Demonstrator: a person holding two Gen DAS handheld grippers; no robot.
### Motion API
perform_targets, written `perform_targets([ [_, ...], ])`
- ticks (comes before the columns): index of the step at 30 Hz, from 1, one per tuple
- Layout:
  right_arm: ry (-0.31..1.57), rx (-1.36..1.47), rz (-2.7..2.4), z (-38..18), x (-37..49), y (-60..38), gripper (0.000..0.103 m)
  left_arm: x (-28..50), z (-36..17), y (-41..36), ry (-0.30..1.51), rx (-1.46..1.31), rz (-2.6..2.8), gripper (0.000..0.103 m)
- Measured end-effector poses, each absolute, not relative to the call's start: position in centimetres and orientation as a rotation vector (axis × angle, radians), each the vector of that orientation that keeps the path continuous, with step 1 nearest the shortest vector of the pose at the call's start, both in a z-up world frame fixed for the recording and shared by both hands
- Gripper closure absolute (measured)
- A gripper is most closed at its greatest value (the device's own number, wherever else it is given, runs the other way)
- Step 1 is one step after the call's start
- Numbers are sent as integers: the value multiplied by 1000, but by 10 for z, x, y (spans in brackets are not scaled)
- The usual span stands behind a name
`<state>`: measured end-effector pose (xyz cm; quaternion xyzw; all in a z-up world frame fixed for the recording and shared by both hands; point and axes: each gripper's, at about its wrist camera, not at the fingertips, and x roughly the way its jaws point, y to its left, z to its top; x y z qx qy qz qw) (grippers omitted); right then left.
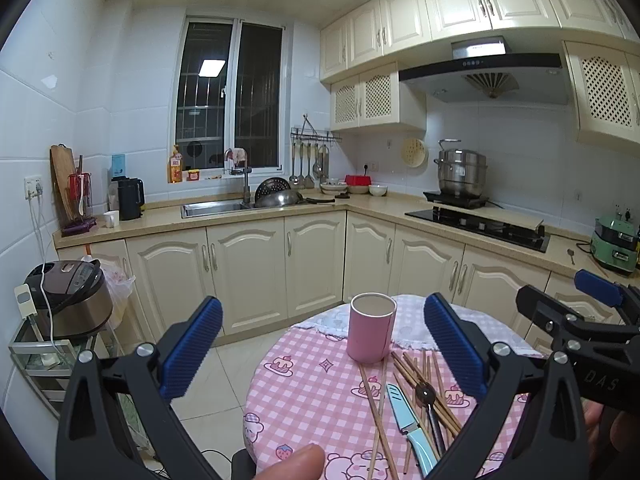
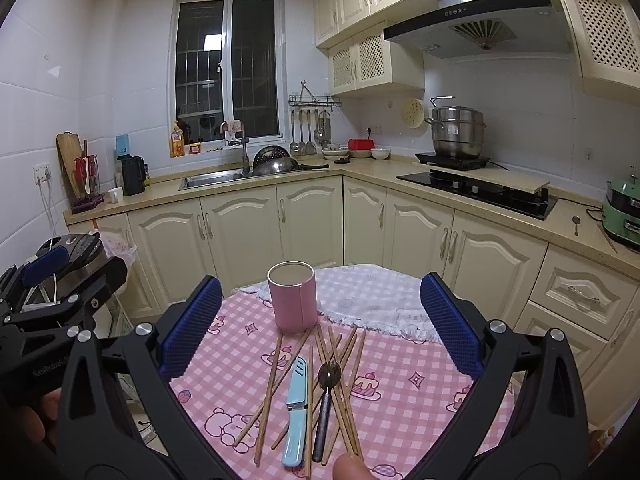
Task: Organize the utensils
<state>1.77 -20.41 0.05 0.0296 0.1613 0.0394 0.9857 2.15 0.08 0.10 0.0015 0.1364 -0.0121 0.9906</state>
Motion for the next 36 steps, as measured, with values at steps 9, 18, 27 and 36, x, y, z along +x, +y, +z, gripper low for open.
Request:
perform_targets([
  [9, 388, 67, 71, -6, 53, -211, 6, 60, -12, -3, 351, 19, -25, 4],
  [18, 484, 70, 74, -17, 100, -228, 6, 115, -30, -3, 464, 44, -18, 4],
  [27, 655, 97, 73, -53, 155, -257, 6, 166, -78, -10, 639, 107, -33, 4],
  [36, 847, 136, 72, -118, 191, -281, 6, 208, -149, -25, 855, 130, -67, 4],
])
